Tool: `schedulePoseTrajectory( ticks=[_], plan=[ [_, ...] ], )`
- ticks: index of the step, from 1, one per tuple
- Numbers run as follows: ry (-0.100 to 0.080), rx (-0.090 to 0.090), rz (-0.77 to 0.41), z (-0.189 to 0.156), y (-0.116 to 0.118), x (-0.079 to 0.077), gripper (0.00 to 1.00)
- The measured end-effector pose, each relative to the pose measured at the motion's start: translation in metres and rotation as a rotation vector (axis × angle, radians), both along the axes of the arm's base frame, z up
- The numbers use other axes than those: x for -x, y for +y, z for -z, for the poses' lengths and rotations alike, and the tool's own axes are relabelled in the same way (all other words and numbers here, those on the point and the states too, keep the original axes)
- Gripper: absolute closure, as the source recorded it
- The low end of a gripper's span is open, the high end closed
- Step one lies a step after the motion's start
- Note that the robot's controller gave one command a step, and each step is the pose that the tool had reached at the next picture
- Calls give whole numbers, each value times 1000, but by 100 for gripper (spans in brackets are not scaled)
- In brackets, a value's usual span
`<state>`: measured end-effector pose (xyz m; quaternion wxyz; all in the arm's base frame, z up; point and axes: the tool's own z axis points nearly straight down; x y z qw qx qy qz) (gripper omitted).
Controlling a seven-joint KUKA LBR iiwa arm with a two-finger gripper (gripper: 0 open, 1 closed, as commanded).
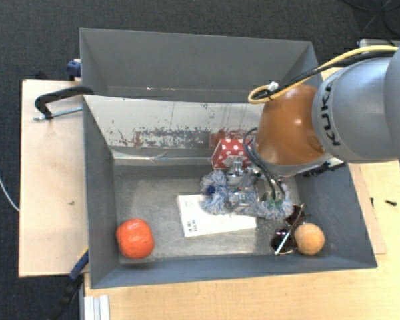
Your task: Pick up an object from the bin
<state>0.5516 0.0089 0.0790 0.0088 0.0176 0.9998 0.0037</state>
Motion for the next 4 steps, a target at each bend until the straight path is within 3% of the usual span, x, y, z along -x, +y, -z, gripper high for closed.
schedulePoseTrajectory(
  ticks=[2,3,4],
  plan=[
    [3,3,1,-4,-1,0,100],
    [16,5,1,-16,-1,3,100],
    [17,6,0,-37,-1,3,100]
  ],
)
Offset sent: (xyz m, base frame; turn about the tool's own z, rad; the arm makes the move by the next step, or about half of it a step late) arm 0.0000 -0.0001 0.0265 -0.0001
